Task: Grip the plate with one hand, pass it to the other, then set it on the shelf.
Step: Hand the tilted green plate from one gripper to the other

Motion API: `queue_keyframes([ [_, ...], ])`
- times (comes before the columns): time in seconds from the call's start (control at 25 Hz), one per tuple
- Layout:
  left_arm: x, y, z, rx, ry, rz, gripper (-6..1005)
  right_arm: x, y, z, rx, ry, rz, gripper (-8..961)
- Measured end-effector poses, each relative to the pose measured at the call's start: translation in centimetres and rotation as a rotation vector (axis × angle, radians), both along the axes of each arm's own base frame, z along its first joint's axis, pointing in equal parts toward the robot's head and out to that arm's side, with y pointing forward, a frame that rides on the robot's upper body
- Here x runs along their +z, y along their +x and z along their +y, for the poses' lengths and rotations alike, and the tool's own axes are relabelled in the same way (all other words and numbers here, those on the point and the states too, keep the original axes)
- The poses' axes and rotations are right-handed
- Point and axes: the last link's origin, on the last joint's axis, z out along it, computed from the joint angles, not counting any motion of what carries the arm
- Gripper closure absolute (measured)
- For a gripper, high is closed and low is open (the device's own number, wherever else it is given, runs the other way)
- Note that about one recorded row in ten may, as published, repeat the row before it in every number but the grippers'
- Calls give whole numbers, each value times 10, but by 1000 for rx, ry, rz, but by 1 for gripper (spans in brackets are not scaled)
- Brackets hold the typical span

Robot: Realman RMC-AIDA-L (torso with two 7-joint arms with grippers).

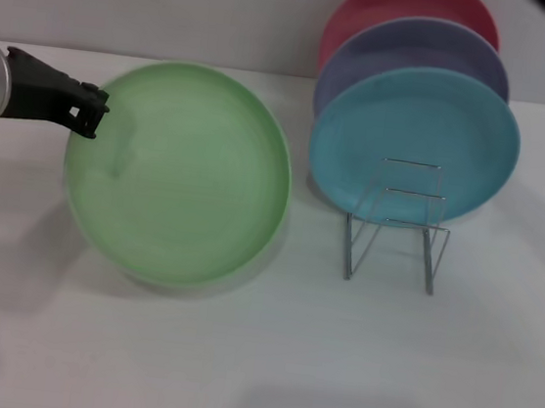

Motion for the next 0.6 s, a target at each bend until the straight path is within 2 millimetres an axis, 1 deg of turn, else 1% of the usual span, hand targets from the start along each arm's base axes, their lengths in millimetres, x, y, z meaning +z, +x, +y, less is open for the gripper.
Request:
queue_keyframes([
  [0.04, 0, 1, 1, -7, 4, -4, 962, -2, -33, 16, -28, -84, -93, 129],
  [0.08, 0, 1, 1, -7, 4, -4, 962, -2, -33, 16, -28, -84, -93, 130],
  [0.12, 0, 2, 1, -10, 8, -5, 961, -1, -48, 22, -41, -107, -125, 131],
  [0.16, 0, 2, 1, -11, 10, -7, 961, 3, -76, 34, -59, -134, -165, 132],
  [0.2, 0, 2, 1, -11, 10, -7, 961, 3, -76, 34, -59, -134, -165, 133],
  [0.32, 0, 2, 1, -14, 10, -12, 959, 4, -112, 53, -114, -227, -247, 135],
  [0.36, 0, 3, 1, -16, 11, -13, 959, -7, -126, 62, -206, -354, -313, 136],
  [0.4, 0, 3, 1, -16, 11, -13, 959, -7, -126, 62, -206, -354, -313, 136],
  [0.44, 0, 4, 2, -20, 14, -14, 958, -11, -126, 65, -247, -390, -339, 136],
  [0.48, 0, 4, 2, -23, 16, -15, 958, -23, -129, 71, -342, -472, -377, 136],
  [0.56, 1, 5, 3, -26, 20, -17, 957, -34, -134, 72, -363, -532, -416, 136],
  [0.6, 1, 5, 3, -27, 21, -17, 957, -44, -137, 70, -357, -580, -476, 135],
])
